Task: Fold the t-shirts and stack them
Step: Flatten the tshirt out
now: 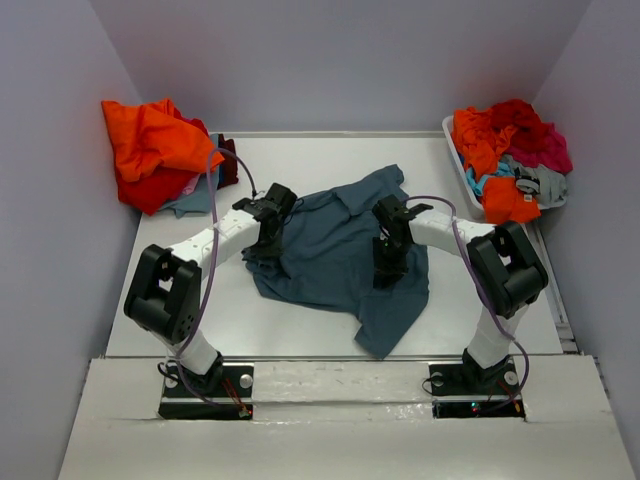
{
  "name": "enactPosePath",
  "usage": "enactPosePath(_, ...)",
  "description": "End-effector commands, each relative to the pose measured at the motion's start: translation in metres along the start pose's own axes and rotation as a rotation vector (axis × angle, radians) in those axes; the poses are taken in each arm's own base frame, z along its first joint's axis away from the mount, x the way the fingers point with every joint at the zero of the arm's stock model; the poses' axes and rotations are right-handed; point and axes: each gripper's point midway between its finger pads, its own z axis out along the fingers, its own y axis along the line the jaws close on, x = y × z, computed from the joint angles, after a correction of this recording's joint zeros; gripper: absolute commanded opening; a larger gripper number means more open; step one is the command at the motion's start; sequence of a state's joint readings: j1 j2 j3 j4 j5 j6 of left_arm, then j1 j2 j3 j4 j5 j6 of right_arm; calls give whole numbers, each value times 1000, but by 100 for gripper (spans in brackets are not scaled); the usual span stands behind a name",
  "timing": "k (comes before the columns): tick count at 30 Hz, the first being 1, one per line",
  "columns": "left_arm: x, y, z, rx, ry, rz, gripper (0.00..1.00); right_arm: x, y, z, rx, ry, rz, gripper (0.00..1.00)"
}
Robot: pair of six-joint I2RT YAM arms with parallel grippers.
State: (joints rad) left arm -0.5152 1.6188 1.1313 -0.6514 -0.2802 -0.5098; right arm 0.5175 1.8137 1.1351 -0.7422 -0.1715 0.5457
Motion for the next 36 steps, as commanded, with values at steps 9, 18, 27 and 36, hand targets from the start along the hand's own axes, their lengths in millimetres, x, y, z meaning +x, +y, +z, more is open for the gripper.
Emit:
enactPosePath(9, -8, 0, 1, -3, -13, -16, 6, 18, -20, 22, 65, 62, -10, 32)
enactPosePath(18, -69, 6, -10, -56, -134, -72, 6, 30, -28, 22, 71, 85, 19, 32)
enactPosePath(27, -139, 7, -8, -85, -197, -98, 6, 47, -43, 18, 107, 97, 78, 31)
enactPosePath(36, -188, 34, 15, -132, -198, -168, 6, 70, -65, 3, 143, 92, 152, 32)
